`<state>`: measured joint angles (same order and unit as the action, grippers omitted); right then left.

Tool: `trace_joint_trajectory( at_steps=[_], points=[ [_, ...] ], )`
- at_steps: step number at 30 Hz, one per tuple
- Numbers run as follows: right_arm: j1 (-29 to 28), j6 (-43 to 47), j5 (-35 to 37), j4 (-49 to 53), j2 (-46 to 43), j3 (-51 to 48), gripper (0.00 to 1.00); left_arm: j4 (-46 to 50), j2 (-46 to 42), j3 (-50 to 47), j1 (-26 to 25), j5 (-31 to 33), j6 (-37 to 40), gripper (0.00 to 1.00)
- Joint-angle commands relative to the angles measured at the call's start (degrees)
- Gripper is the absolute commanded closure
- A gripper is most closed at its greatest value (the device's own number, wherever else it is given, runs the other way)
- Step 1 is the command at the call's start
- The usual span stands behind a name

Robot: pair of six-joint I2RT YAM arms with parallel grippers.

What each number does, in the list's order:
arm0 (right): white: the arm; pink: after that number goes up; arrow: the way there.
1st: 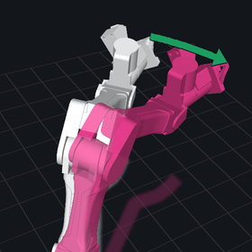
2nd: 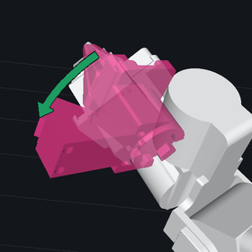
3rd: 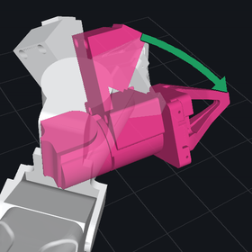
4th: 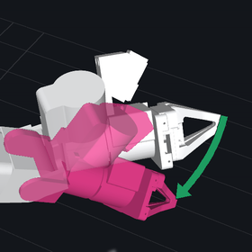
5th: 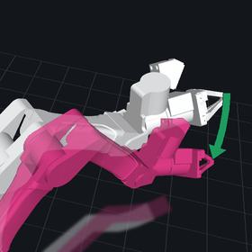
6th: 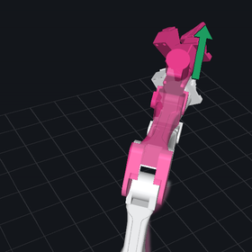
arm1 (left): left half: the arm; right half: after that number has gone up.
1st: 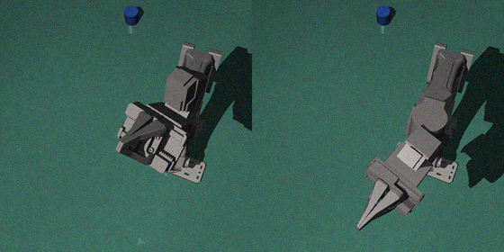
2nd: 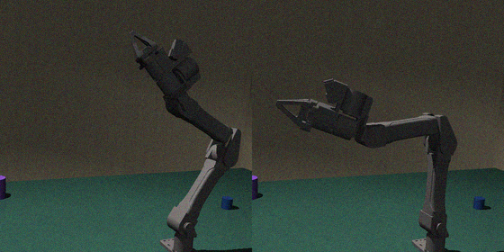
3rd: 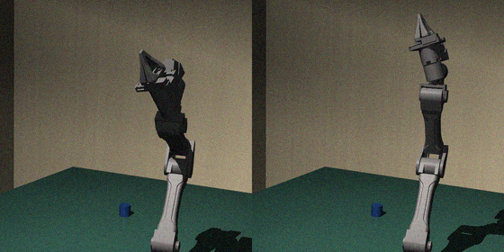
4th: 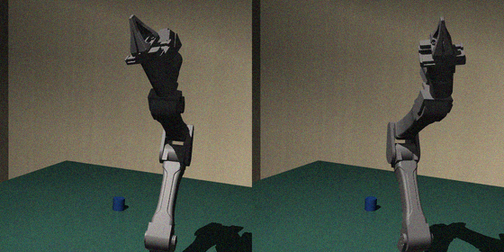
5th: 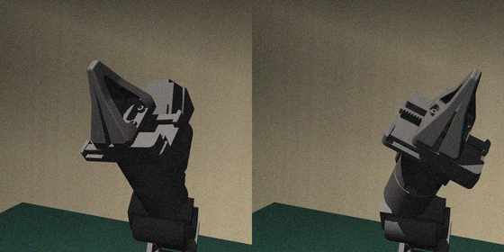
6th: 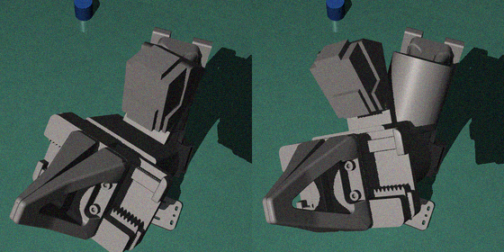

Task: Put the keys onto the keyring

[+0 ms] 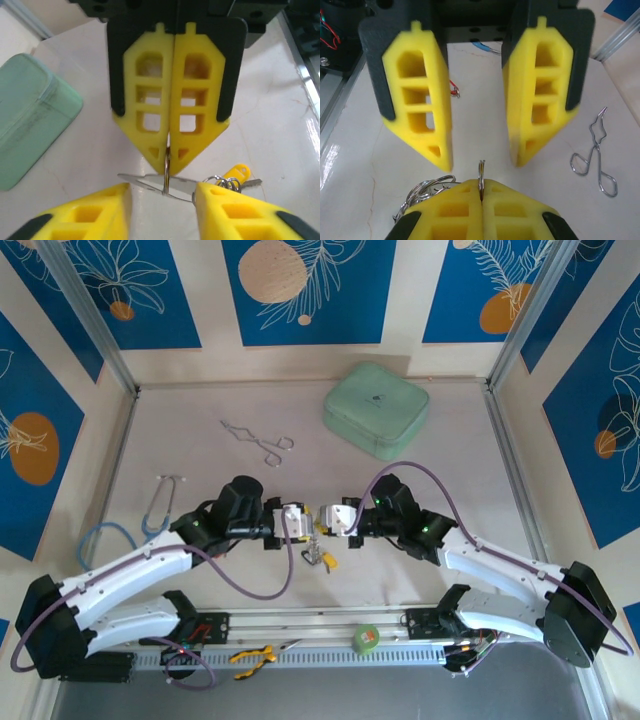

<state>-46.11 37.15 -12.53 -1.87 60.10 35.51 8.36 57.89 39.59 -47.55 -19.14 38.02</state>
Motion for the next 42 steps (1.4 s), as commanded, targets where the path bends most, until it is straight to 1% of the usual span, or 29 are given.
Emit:
trace_joint_trajectory(
  at_steps=[1,4,6,10,12,19,31,35,38,41,42],
  points=[
    [1.27,-2.1,-3.28,-3.66,-2.43,-1.58,1.0,-0.93,-3.84,-3.87,1.4,1.08,0.24,0.59],
    [1.89,-2.6,-5.82,-4.67,-3.03,-2.43,1.0,-3.61,-5.53,-6.27,2.2,-1.03,-1.9,0.61],
    [2.16,-2.69,-7.37,-5.29,-3.01,-2.81,1.0,-7.01,-5.79,-7.54,2.15,-3.04,-3.34,0.62],
    [2.43,-2.34,-10.08,-6.11,-3.05,-3.03,1.0,-12.88,-4.52,-8.88,2.28,-6.14,-5.52,0.65],
    [2.46,-1.99,-10.81,-6.23,-3.0,-3.07,1.0,-14.27,-3.55,-8.89,2.27,-7.61,-5.93,0.66],
    [2.6,-1.58,-12.07,-6.49,-2.79,-3.2,1.0,-17.31,-2.07,-9.41,2.23,-11.39,-7.25,0.67],
    [2.53,-1.36,-13.2,-5.88,-2.24,-2.82,1.0,-18.98,-2.06,-9.6,2.28,-13.21,-7.95,0.76],
    [2.47,-1.38,-13.6,-5.69,-2.13,-2.77,1.0,-19.32,-2.16,-9.68,2.28,-13.14,-7.96,0.81],
    [2.43,-1.38,-13.74,-5.42,-1.92,-2.69,1.0,-19.61,-2.15,-9.67,2.25,-12.73,-7.92,0.87],
    [2.43,-0.99,-13.3,-4.44,-1.82,-2.46,1.0,-18.83,-2.23,-9.51,2.26,-11.8,-7.0,0.99],
    [2.36,-0.76,-12.57,-3.79,-1.75,-2.25,1.0,-18.5,-2.38,-9.39,2.27,-11.5,-6.62,1.0]
  ],
)
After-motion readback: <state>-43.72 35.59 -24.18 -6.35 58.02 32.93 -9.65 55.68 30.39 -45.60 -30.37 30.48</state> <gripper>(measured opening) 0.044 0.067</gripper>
